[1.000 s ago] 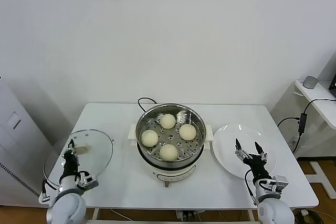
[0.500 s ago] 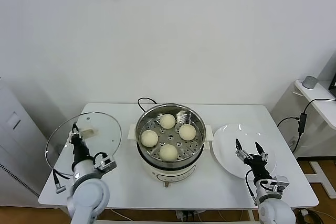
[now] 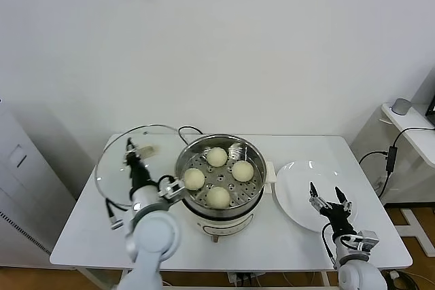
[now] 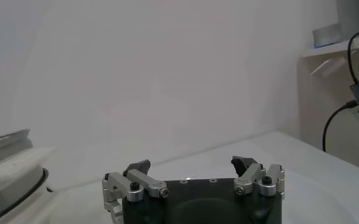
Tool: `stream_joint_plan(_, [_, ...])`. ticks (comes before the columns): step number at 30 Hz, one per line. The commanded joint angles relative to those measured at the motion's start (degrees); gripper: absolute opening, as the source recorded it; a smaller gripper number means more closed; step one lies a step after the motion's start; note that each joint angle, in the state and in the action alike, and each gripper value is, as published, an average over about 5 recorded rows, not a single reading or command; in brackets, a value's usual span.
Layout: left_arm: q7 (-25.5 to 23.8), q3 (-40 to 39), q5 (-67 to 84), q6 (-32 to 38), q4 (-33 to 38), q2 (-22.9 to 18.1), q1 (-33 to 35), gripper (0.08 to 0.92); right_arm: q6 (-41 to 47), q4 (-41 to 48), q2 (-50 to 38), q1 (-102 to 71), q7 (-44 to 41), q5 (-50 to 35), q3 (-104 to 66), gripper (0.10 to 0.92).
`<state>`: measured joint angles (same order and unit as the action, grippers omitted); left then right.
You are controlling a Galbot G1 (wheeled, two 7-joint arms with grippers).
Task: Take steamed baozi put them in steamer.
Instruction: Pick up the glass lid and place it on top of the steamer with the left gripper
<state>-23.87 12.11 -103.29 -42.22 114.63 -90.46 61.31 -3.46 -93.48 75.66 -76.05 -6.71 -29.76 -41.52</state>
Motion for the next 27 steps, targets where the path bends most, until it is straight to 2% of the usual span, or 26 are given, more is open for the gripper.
stream_joint_plan(1, [-1.34,-14.55,-0.38,-2.78,-7.25,-4.54,-8.83,0.129,0.38,-0.22,1.00,-0.79,-0.02,0.62,-2.02,0.823])
stream_joint_plan(7, [1.91,-19.65,9.81,-2.78,-10.33,-4.54,-11.08,0.129,0.15,-0.27,1.60,-1.95,-0.06,0.94,-2.79,0.823])
stream_joint_plan(15, [5.35,-21.74,18.82,-2.78,-11.60,-4.54,-11.45,0.129,-0.06,-0.38,2.44,-2.47,-0.15,1.27,-3.19,0.823])
stream_joint_plan(27, [4.34,-21.95,5.18,-2.78,-11.93,-4.54,-8.10,0.129,-0.14,-0.34,2.70,-2.35,-0.25,1.53,-3.11,0.823])
